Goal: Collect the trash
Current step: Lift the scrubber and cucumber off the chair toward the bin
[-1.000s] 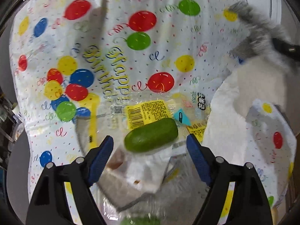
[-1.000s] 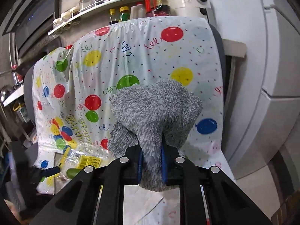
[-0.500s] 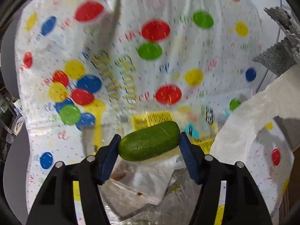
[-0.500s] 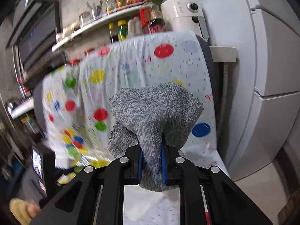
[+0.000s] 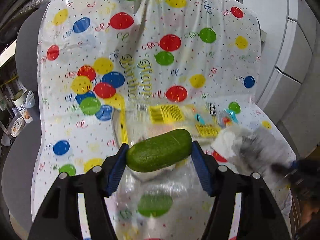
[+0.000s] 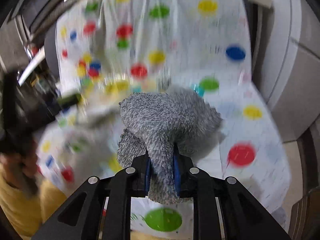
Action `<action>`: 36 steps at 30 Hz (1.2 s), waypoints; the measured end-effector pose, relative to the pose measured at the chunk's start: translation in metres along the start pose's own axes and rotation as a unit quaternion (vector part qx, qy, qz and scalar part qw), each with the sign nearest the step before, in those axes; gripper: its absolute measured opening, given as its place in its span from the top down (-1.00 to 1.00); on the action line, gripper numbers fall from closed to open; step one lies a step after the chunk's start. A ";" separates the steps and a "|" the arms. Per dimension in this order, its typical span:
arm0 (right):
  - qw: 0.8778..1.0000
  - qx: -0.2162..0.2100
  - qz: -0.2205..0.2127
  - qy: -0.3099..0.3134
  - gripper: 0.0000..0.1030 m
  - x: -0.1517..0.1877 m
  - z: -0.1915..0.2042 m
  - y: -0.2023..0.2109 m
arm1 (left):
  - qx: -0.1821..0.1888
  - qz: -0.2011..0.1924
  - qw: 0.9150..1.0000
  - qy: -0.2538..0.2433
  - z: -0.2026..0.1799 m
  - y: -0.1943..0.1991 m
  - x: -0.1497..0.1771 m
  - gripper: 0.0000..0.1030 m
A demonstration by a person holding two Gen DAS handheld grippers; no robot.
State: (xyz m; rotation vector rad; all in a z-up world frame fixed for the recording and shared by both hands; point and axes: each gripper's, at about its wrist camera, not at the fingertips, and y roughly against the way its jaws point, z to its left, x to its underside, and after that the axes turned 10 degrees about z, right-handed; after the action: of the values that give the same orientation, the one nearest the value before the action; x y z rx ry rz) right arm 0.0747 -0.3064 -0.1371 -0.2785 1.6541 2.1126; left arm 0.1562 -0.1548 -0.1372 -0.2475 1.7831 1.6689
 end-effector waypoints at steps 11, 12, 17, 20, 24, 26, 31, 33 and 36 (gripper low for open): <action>0.993 0.057 -0.096 0.041 -0.40 0.040 0.024 0.067 | -0.003 -0.020 1.000 -0.010 -0.005 0.027 0.024 -0.20; 0.993 0.054 -0.089 0.053 -0.40 0.040 0.029 0.062 | -0.002 -0.020 1.000 -0.011 -0.005 0.028 0.026 -0.20; 0.996 0.061 -0.033 0.059 -0.40 0.048 0.043 0.008 | -0.001 -0.015 1.000 0.002 0.001 0.032 0.031 -0.20; 0.996 0.065 -0.024 0.055 -0.40 0.056 0.053 -0.009 | 0.004 -0.020 1.000 0.003 0.004 0.038 0.033 -0.20; 0.991 0.114 -0.028 0.068 -0.28 0.059 0.068 -0.022 | 0.002 -0.025 1.000 0.000 0.006 0.044 0.038 -0.20; 0.989 0.118 -0.029 0.082 0.59 0.058 0.073 -0.020 | 0.002 -0.026 1.000 -0.002 0.006 0.045 0.039 -0.20; 0.991 0.071 -0.087 0.078 0.66 0.036 0.066 0.031 | -0.002 -0.029 1.000 -0.005 0.008 0.053 0.040 -0.20; 0.988 0.044 -0.129 0.067 0.66 0.016 0.057 0.072 | -0.003 -0.033 0.999 -0.006 0.009 0.057 0.038 -0.20; 0.984 0.006 -0.168 0.051 0.64 -0.008 0.045 0.116 | -0.007 -0.042 0.999 -0.009 0.007 0.064 0.032 -0.20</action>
State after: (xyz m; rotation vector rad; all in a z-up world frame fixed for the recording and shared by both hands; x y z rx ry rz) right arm 0.0339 -0.2873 -0.0208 -0.6239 1.5490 1.8605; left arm 0.0988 -0.1280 -0.1030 -0.3081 1.7241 1.6199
